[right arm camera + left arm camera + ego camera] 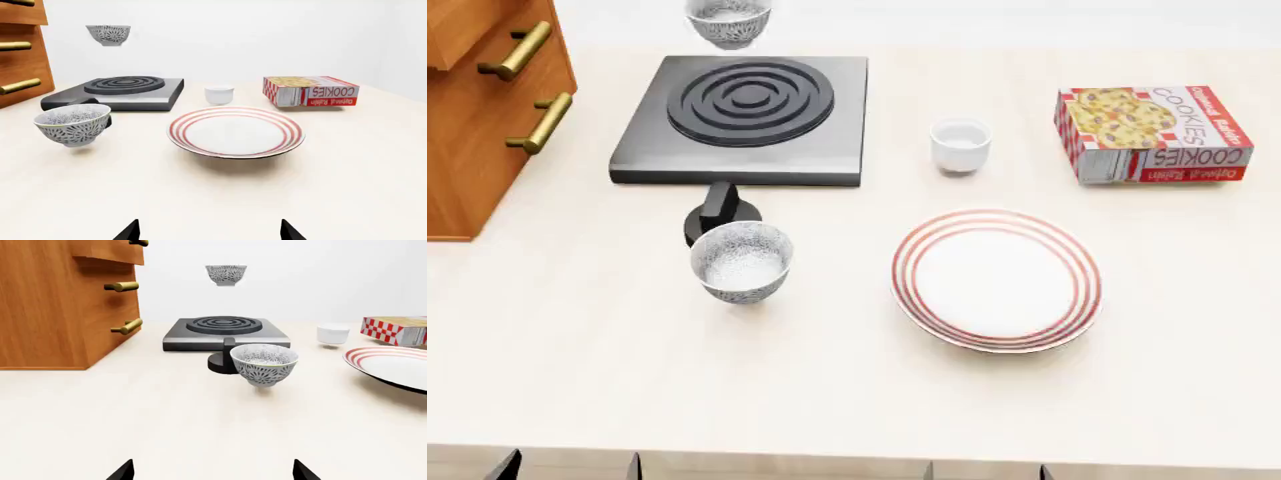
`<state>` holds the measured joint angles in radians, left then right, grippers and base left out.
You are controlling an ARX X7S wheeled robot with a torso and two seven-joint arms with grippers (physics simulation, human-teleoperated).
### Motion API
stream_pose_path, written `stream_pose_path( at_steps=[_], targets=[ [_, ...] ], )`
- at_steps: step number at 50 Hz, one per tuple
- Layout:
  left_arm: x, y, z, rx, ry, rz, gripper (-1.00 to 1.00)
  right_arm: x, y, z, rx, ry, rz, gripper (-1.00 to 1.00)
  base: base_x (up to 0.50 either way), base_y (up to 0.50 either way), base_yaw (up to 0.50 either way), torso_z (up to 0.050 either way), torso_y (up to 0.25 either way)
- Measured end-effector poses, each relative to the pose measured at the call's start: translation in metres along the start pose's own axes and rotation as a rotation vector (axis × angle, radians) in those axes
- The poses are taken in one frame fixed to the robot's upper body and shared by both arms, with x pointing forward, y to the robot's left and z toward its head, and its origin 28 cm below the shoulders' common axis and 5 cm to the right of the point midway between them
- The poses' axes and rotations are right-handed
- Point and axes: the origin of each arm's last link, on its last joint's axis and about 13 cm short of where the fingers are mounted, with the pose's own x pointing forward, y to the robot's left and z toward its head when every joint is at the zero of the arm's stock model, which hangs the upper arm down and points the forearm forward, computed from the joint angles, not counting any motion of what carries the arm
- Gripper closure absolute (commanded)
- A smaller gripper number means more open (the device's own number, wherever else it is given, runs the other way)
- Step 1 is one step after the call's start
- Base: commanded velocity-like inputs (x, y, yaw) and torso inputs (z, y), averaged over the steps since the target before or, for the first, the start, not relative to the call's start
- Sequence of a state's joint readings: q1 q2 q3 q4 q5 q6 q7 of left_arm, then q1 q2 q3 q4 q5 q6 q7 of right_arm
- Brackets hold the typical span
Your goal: Pick the akita bowl on the stove and place it on the plate.
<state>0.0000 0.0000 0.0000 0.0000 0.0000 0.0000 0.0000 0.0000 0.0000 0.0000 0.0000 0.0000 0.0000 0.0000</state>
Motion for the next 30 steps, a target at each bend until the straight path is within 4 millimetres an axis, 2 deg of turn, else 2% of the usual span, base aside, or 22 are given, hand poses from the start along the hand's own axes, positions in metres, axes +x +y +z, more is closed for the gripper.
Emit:
stream_pose_path(
  at_steps=[30],
  targets=[
    [0.0006, -0.0005, 0.0, 0.037, 0.018, 0.01, -1.0, -0.0016, 0.0014, 0.0001, 0.028, 0.007, 0.019, -1.0, 0.0, 0.0, 0.0, 0.0, 0.0]
  ],
)
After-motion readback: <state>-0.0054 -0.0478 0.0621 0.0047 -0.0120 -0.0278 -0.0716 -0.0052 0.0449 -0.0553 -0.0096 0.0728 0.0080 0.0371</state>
